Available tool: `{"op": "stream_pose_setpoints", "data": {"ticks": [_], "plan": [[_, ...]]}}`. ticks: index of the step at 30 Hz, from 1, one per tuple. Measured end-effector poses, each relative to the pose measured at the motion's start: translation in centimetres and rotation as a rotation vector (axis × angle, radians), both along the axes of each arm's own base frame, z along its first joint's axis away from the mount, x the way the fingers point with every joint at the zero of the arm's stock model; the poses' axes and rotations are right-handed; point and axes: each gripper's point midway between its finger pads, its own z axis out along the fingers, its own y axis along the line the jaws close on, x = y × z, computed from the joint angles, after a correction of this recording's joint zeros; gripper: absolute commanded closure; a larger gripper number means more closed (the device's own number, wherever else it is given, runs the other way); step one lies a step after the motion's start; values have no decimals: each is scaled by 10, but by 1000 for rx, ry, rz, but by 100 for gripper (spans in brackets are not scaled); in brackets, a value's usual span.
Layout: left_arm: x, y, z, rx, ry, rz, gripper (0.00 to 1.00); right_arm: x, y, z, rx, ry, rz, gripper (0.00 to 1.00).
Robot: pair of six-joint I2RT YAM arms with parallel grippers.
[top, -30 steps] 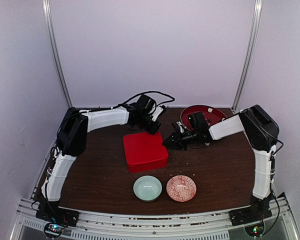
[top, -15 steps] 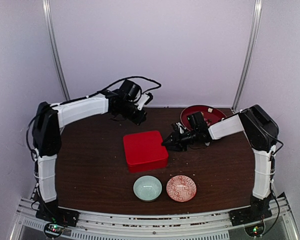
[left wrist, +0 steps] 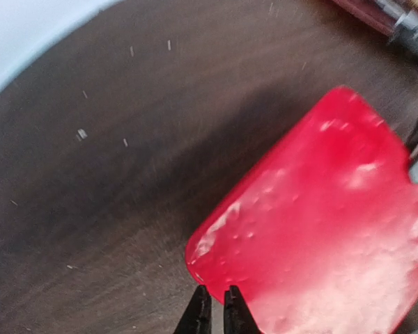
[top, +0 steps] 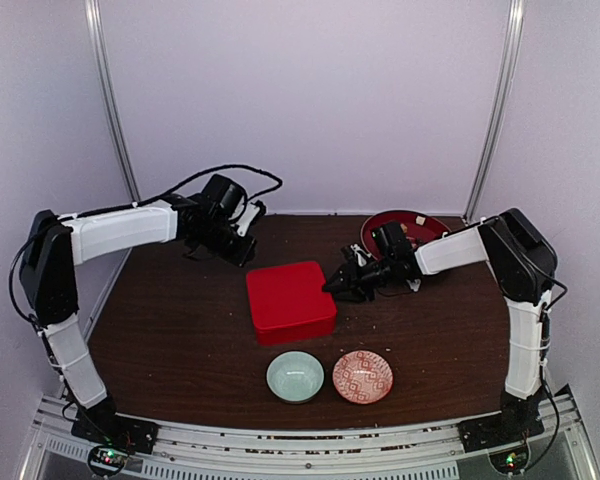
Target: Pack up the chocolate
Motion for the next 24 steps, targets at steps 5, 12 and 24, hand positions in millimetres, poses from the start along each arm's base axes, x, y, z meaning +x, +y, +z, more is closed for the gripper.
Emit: {"op": "stream_pose_setpoints", "data": {"ticks": [5, 12, 24], "plan": [[5, 10, -64, 42, 133, 38, 92, 0, 0, 0, -1, -2, 2, 66], [16, 11, -65, -1, 134, 61, 85, 0, 0, 0, -5, -6, 8, 63], [-18, 27, -27, -82, 87, 68, 42, 5, -15, 1, -124, -36, 6, 33]]}}
